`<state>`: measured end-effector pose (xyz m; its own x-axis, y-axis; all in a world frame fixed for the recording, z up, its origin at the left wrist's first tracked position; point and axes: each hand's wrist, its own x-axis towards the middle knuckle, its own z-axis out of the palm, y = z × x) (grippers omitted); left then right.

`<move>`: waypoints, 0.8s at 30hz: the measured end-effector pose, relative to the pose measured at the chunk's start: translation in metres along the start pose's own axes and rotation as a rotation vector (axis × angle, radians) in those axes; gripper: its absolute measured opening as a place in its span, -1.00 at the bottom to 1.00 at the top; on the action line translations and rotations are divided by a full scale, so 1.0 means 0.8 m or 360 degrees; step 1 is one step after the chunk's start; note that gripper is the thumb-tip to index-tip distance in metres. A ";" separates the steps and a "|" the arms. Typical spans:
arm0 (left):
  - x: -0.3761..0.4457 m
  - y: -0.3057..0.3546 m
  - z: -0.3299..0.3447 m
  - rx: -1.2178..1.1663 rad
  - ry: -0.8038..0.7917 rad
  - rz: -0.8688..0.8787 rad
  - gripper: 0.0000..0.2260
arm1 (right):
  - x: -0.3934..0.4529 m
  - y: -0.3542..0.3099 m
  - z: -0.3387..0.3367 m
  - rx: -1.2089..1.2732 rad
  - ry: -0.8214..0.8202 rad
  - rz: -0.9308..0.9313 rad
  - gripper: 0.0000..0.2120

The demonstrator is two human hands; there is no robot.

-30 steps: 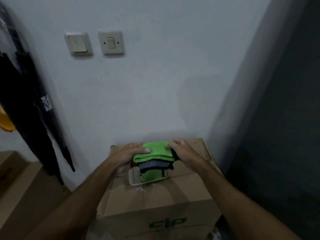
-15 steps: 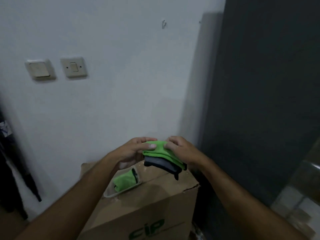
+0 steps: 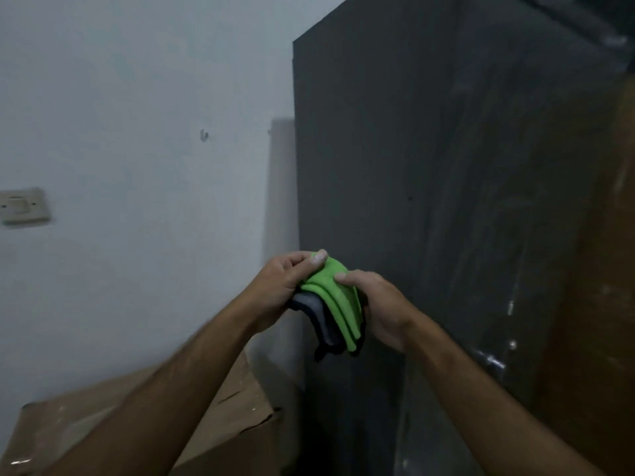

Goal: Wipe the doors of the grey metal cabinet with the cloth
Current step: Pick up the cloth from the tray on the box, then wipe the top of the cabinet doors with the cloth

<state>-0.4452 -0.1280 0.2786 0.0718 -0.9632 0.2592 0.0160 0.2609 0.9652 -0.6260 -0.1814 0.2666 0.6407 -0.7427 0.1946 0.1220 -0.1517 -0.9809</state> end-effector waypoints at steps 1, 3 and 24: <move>0.008 0.005 0.029 0.0017 0.0013 0.0033 -0.60 | -0.014 -0.010 -0.024 0.0058 0.0004 -0.0044 -0.72; 0.022 0.009 0.087 0.0049 0.0071 0.0067 -0.53 | -0.039 -0.025 -0.068 0.0157 0.0045 -0.0147 -0.63; 0.133 0.175 0.264 0.0752 0.0488 0.0942 -0.75 | -0.059 -0.234 -0.256 -0.0373 0.0881 -0.1349 -0.63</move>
<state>-0.6460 -0.2076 0.4481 0.2073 -0.5959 0.7758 -0.5275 0.5998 0.6016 -0.8347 -0.2517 0.4420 -0.0315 -0.5198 0.8537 0.1819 -0.8428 -0.5065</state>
